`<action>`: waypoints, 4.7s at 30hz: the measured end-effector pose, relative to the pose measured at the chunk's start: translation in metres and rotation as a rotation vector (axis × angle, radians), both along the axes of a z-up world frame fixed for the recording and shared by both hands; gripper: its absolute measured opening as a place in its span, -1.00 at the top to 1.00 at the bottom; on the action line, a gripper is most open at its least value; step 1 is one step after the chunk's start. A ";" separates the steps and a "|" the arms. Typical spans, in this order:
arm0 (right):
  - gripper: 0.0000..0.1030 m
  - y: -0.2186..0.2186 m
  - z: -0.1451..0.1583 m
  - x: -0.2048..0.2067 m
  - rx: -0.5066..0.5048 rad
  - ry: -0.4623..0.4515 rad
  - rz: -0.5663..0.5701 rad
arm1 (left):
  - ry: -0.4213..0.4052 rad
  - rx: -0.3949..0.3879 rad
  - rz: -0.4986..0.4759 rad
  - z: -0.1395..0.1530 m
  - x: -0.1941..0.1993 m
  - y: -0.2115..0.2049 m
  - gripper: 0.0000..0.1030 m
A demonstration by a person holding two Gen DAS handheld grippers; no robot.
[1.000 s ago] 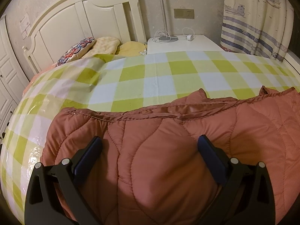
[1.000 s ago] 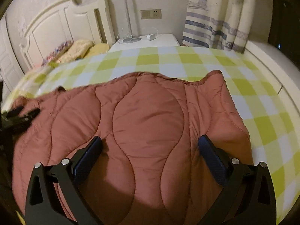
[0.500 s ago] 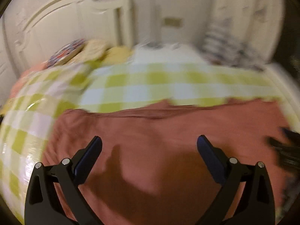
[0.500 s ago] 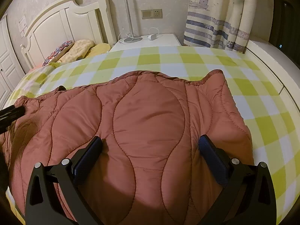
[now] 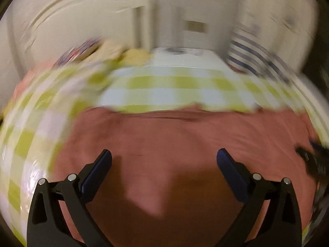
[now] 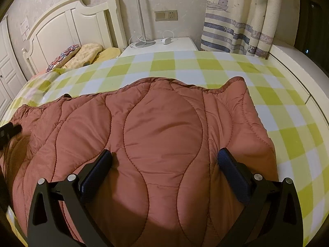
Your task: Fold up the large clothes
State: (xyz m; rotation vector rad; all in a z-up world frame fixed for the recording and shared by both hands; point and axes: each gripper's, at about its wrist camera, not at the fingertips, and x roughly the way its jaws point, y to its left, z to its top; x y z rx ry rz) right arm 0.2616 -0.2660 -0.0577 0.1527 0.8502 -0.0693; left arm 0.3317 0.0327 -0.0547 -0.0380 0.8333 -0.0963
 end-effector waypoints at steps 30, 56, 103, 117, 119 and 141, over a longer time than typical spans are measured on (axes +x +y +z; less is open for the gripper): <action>-0.90 0.083 0.029 -0.040 -0.136 -0.090 0.189 | 0.057 -0.040 0.050 -0.030 0.018 0.036 -0.96; -0.91 -0.012 -0.007 -0.032 0.027 -0.023 0.137 | 0.077 -0.025 0.079 -0.032 0.008 0.040 -0.96; -0.91 0.081 0.003 -0.116 -0.086 -0.053 0.186 | -0.076 0.053 0.022 -0.037 -0.110 0.000 -0.96; -0.91 0.035 0.007 -0.095 0.025 -0.020 0.083 | -0.075 0.053 0.021 -0.036 -0.110 -0.002 -0.96; -0.90 0.026 0.014 -0.106 0.074 -0.046 0.075 | -0.074 0.052 0.021 -0.036 -0.111 -0.002 -0.96; -0.91 0.007 0.076 -0.026 0.010 -0.134 0.058 | -0.060 0.169 0.092 0.036 -0.011 0.013 -0.96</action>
